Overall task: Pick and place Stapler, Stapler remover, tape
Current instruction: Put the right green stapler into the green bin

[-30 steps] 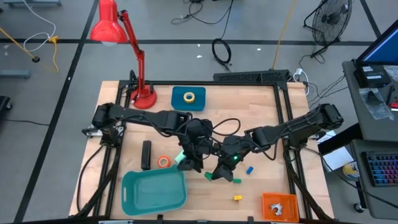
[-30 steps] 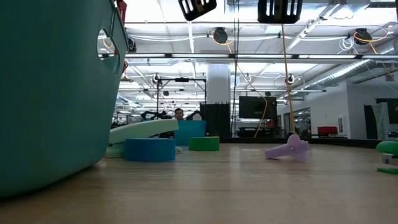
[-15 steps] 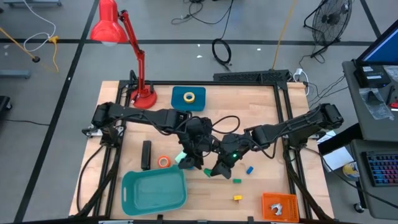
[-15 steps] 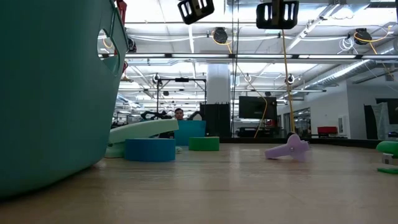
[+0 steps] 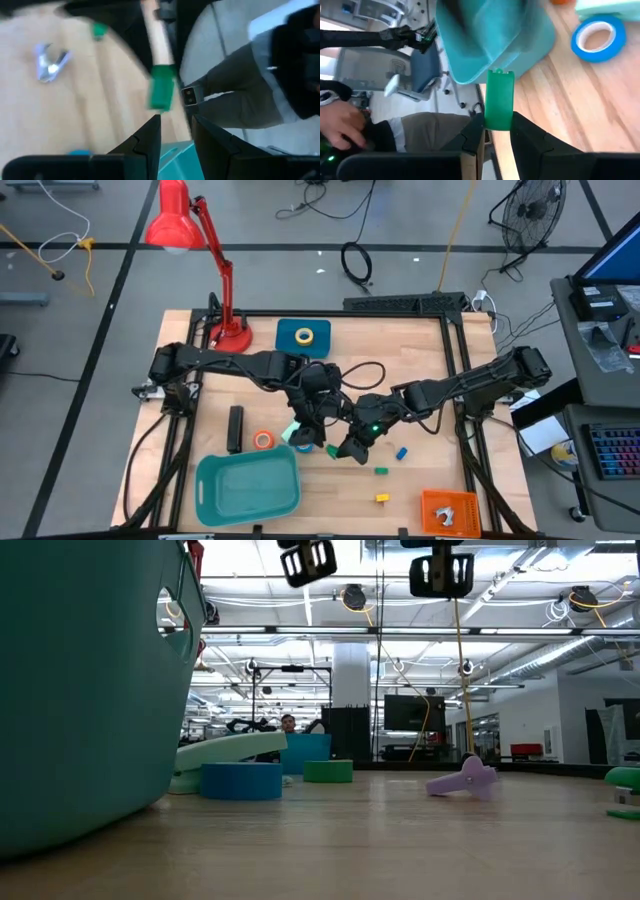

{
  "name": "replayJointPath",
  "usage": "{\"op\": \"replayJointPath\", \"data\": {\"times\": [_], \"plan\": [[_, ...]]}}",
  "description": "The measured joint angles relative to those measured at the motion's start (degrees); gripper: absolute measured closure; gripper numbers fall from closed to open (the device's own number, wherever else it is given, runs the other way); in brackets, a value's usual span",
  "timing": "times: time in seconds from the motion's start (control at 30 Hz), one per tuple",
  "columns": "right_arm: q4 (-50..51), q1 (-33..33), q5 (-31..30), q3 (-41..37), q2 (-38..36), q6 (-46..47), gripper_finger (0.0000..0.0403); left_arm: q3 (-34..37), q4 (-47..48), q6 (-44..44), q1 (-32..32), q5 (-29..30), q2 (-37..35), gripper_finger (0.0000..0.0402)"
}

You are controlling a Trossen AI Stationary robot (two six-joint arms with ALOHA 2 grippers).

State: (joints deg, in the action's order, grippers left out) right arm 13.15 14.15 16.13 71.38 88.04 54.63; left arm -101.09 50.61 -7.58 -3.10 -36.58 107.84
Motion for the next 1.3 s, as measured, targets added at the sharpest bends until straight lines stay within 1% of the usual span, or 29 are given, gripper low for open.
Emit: {"op": "replayJointPath", "data": {"times": [0.1, 0.17, 0.27, 0.4, 0.5, 0.57, 0.67, 0.77, 0.87, 0.93, 0.97, 1.07, 1.1, 1.2, 1.3], "plan": [[-0.6, 0.0, 0.0, 0.2, 0.0, -0.2, 0.0340, 0.1, 0.7, 0.0, 1.3, 3.1, 0.0, 0.0289], [-1.0, 0.0, -0.6, 0.3, 0.0, -0.3, 0.0339, 0.1, 1.8, -0.2, 2.2, 4.2, -0.7, 0.0289], [-0.5, -0.2, -1.6, 0.3, 0.0, -0.3, 0.0339, 0.1, 4.5, 0.8, 3.1, 4.4, -1.7, 0.0289], [-0.4, -0.2, -1.1, 0.3, 0.0, -0.4, 0.0338, 0.1, 7.1, 2.0, 4.6, 5.6, -3.4, 0.0289], [-0.5, -0.4, -1.4, 0.3, 0.0, -0.5, 0.0338, 3.5, 6.6, 1.6, 5.5, 6.4, -6.3, 0.0289], [-0.6, -0.8, -1.4, 0.3, 0.0, -0.8, 0.0338, 8.7, 4.0, 0.1, 6.1, 7.1, -10.1, 0.0289], [-1.4, -1.2, -1.2, 0.3, 0.0, -1.2, 0.0338, 21.1, -6.2, -5.6, 6.7, 7.8, -17.1, 0.0289], [-2.0, -1.8, -1.2, 0.3, 0.0, -1.9, 0.0338, 35.5, -22.4, -14.3, 7.0, 8.7, -25.2, 0.0289], [-2.7, -2.8, -2.3, 0.3, 0.0, -2.9, 0.0338, 47.8, -42.4, -23.0, 5.4, 14.9, -32.1, 0.0289], [-2.9, -3.4, -3.9, 0.3, 0.0, -3.2, 0.0338, 53.4, -57.0, -28.3, 3.5, 18.8, -34.1, 0.0289], [-3.2, -3.8, -4.6, 0.2, 0.0, -3.3, 0.0338, 55.7, -62.8, -30.4, 2.6, 20.6, -34.8, 0.0289], [-5.5, -4.6, -5.9, 0.2, 0.0, -3.3, 0.0338, 60.2, -74.5, -34.2, -0.1, 26.5, -34.9, 0.0289], [-6.5, -4.9, -5.9, 0.2, 0.0, -3.3, 0.0338, 61.2, -76.7, -34.7, -0.8, 28.3, -34.9, 0.0289], [-8.5, -5.5, -5.6, 0.2, 0.0, -3.0, 0.0336, 62.4, -79.8, -35.4, -1.9, 29.3, -35.0, 0.0289], [-8.7, -6.0, -5.6, 0.2, 0.0, -2.9, 0.0336, 62.8, -79.5, -35.4, -1.8, 27.9, -34.7, 0.0289]]}}
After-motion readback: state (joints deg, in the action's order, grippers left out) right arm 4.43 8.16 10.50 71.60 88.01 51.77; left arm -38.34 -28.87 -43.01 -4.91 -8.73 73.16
